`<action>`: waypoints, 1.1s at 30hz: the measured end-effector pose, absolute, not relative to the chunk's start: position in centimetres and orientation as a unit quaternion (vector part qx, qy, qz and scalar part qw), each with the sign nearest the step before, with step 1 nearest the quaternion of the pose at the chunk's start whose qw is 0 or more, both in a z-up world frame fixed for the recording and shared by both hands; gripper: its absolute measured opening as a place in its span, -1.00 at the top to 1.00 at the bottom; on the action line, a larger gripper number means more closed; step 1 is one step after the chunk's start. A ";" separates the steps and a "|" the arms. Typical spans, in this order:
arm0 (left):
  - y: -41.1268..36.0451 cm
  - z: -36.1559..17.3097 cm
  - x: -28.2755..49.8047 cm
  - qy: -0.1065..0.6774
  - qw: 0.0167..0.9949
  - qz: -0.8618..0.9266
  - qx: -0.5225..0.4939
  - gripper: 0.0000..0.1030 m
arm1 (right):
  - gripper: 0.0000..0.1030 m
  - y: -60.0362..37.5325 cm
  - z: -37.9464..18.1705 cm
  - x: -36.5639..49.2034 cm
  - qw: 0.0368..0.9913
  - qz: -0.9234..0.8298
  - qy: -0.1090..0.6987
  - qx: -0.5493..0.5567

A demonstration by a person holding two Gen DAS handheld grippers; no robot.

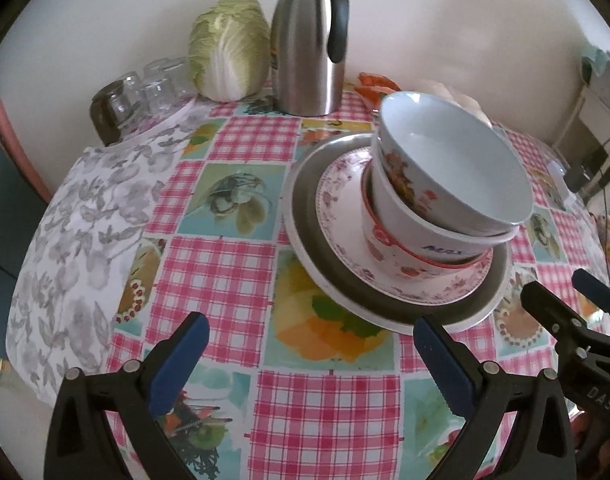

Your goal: Organize plates and bowls

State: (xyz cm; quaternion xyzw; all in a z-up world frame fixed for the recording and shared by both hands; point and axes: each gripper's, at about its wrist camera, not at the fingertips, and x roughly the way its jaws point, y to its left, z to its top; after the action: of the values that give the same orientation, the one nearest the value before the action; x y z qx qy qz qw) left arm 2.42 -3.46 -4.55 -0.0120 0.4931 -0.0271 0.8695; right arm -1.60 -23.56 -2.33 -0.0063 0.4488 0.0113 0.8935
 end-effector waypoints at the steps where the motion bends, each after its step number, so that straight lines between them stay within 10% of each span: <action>1: -3.5 -4.6 2.5 0.494 0.869 -0.027 -0.010 -1.00 | -0.84 -23.6 -2.4 -1.6 0.893 0.010 0.450 -0.006; 33: -0.8 -6.8 2.7 0.499 0.866 -0.022 -0.005 -1.00 | -0.84 -22.5 -3.8 -1.2 0.882 -0.004 0.471 -0.038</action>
State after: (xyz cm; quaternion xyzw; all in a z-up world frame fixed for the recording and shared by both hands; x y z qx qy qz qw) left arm 2.69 -0.83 -6.79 -0.0054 0.4991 -0.0215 0.8663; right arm -1.18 -22.52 -3.82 -0.0381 0.4706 -0.0036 0.8815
